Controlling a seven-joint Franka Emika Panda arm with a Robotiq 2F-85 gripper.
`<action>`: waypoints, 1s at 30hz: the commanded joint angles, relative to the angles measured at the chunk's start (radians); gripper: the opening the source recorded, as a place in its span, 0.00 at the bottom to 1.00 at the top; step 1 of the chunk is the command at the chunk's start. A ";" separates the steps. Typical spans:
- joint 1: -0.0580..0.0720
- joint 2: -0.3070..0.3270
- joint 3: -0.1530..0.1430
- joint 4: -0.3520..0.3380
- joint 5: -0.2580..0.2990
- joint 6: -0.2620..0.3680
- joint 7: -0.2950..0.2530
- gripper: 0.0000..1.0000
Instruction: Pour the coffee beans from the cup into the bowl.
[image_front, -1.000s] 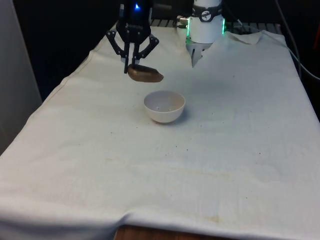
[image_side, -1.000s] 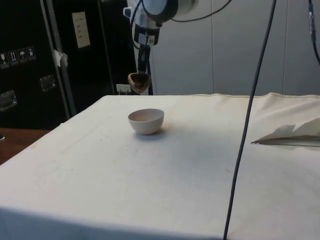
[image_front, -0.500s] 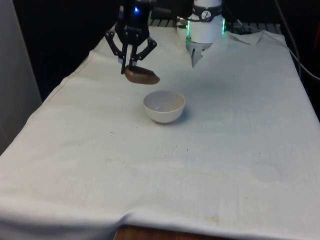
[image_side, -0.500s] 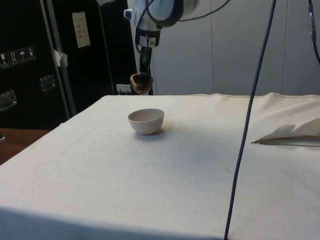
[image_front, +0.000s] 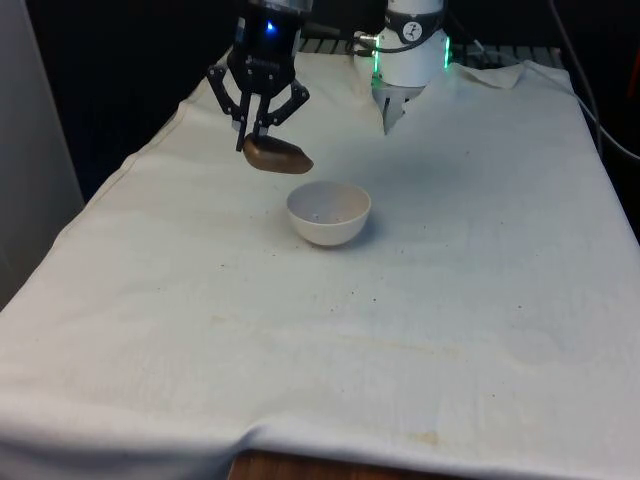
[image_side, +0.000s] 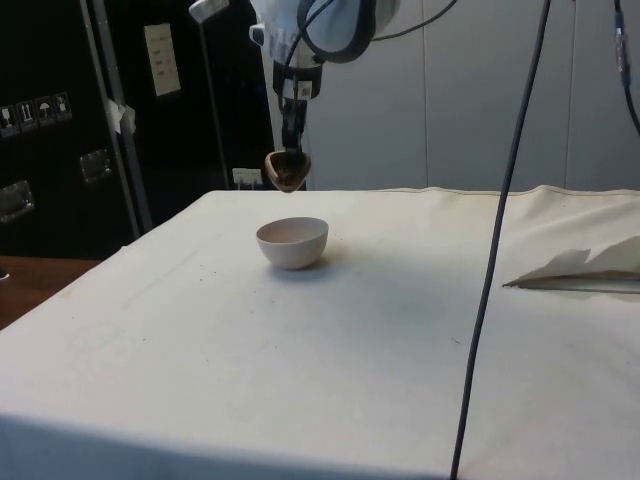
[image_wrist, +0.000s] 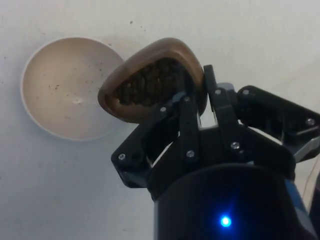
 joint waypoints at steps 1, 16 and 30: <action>0.012 0.010 -0.024 0.008 -0.038 0.006 0.034 0.00; 0.012 0.017 -0.035 0.017 -0.166 -0.002 0.163 0.00; 0.019 0.001 -0.036 0.010 -0.309 -0.018 0.283 0.00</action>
